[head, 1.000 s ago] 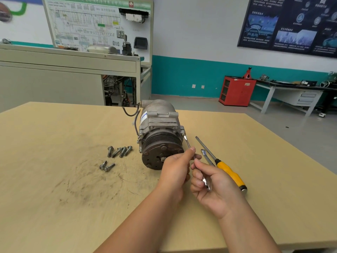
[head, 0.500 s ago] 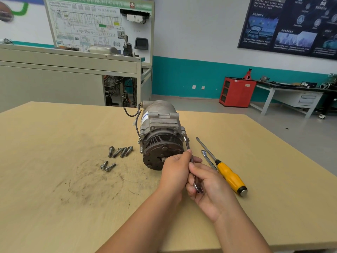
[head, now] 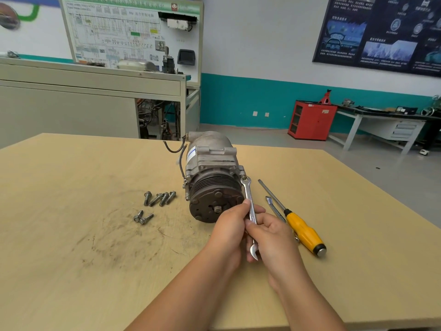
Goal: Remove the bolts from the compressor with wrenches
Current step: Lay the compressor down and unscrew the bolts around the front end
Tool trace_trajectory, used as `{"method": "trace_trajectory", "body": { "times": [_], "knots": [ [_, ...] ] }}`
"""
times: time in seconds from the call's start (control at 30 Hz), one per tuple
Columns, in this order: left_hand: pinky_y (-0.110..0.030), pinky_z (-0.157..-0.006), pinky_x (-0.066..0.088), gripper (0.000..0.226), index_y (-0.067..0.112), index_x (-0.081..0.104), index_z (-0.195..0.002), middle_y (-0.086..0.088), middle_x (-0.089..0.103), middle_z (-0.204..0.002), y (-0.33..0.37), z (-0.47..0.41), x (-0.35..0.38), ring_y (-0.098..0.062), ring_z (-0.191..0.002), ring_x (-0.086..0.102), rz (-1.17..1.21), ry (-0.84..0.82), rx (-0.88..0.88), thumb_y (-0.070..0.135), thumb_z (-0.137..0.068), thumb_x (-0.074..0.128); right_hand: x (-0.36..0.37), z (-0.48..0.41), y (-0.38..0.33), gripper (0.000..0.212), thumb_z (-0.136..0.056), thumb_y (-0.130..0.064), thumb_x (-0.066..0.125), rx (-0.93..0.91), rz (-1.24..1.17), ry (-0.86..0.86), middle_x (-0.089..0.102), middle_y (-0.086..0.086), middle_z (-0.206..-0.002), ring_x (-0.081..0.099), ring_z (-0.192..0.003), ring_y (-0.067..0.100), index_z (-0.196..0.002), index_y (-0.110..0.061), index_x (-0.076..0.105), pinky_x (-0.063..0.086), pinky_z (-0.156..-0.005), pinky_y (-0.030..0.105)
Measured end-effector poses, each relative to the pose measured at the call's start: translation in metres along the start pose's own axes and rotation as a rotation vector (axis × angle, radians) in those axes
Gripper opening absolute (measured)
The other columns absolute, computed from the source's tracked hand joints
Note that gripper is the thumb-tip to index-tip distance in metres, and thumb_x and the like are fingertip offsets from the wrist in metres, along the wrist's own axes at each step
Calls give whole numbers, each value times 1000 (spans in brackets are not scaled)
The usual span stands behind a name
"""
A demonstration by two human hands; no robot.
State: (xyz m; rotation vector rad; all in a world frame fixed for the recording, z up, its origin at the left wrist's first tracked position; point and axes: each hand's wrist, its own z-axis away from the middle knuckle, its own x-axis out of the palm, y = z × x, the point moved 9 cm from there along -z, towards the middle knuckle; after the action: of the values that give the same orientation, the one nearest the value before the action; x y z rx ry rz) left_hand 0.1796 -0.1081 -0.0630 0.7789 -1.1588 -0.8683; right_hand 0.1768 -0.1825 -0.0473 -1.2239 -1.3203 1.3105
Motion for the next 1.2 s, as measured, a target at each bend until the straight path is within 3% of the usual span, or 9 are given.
{"method": "trace_trajectory", "body": {
  "times": [0.17, 0.37, 0.53, 0.7, 0.83, 0.93, 1.0, 1.1, 1.2],
  "knots": [
    [-22, -47, 36, 36, 14, 68, -72, 5, 53, -45, 17, -2, -12, -10, -42, 47, -348, 209, 235, 33, -97, 48, -6, 0, -3, 21, -91, -10, 53, -57, 210, 42, 60, 9, -54, 50, -44, 17, -76, -19, 64, 38, -37, 21],
    [-17, -41, 25, 50, 16, 54, -46, 7, 42, -34, 43, -1, -13, -7, -36, 38, -748, 299, 432, 42, -87, 61, -15, -1, -16, 21, -93, -15, 53, -206, 517, 106, 48, -8, -55, 48, -53, 13, -76, -27, 55, 37, -52, 23],
    [-28, -45, 24, 56, 7, 46, -47, -1, 35, -42, 49, -5, 5, -18, -43, 31, -973, 291, 424, 43, -88, 58, -25, 0, -29, 16, -96, -17, 49, -311, 733, 172, 56, -9, -72, 47, -60, 5, -103, -18, 63, 33, -47, 16],
    [-22, -38, 20, 54, 12, 36, -46, 1, 31, -41, 50, -5, 13, -15, -41, 27, -959, 275, 424, 31, -94, 50, -28, 1, -37, 21, -98, -21, 41, -328, 943, 204, 65, 5, -83, 55, -76, 27, -105, -19, 60, 39, -59, 35],
    [-24, -42, 23, 44, 3, 55, -58, 2, 37, -42, 45, -8, 12, -12, -43, 32, -865, 238, 411, 25, -96, 47, -29, -1, -33, 28, -98, -26, 44, -268, 745, 169, 52, -6, -63, 46, -59, 15, -73, -24, 56, 30, -47, 20],
    [-14, -39, 26, 46, 14, 66, -56, 7, 44, -34, 40, -7, 12, -4, -37, 41, -758, 172, 381, 22, -96, 45, -32, -9, -24, 36, -96, -25, 48, -160, 572, 109, 57, 0, -61, 46, -58, 19, -62, -15, 54, 31, -51, 29],
    [-18, -45, 27, 57, 21, 55, -40, 8, 38, -35, 35, -8, 9, -6, -37, 35, -660, 156, 325, 22, -96, 46, -35, -12, -17, 38, -94, -18, 53, -62, 362, 77, 46, -4, -46, 37, -44, 16, -56, -13, 51, 27, -46, 24],
    [-31, -57, 20, 46, 21, 34, -51, 1, 29, -55, 26, -12, 6, -14, -52, 23, -505, 132, 254, 26, -95, 48, -34, -12, -10, 28, -92, -10, 55, 50, 58, 9, 46, -3, -39, 40, -31, 11, -64, -7, 55, 31, -35, 18],
    [-31, -54, 16, 50, 21, 27, -51, 1, 26, -55, 29, -11, 6, -13, -51, 21, -568, 147, 291, 32, -95, 49, -37, -13, -11, 24, -91, -9, 56, -5, 124, 38, 46, -5, -40, 37, -32, 9, -68, -9, 56, 29, -38, 19]
  ]
}}
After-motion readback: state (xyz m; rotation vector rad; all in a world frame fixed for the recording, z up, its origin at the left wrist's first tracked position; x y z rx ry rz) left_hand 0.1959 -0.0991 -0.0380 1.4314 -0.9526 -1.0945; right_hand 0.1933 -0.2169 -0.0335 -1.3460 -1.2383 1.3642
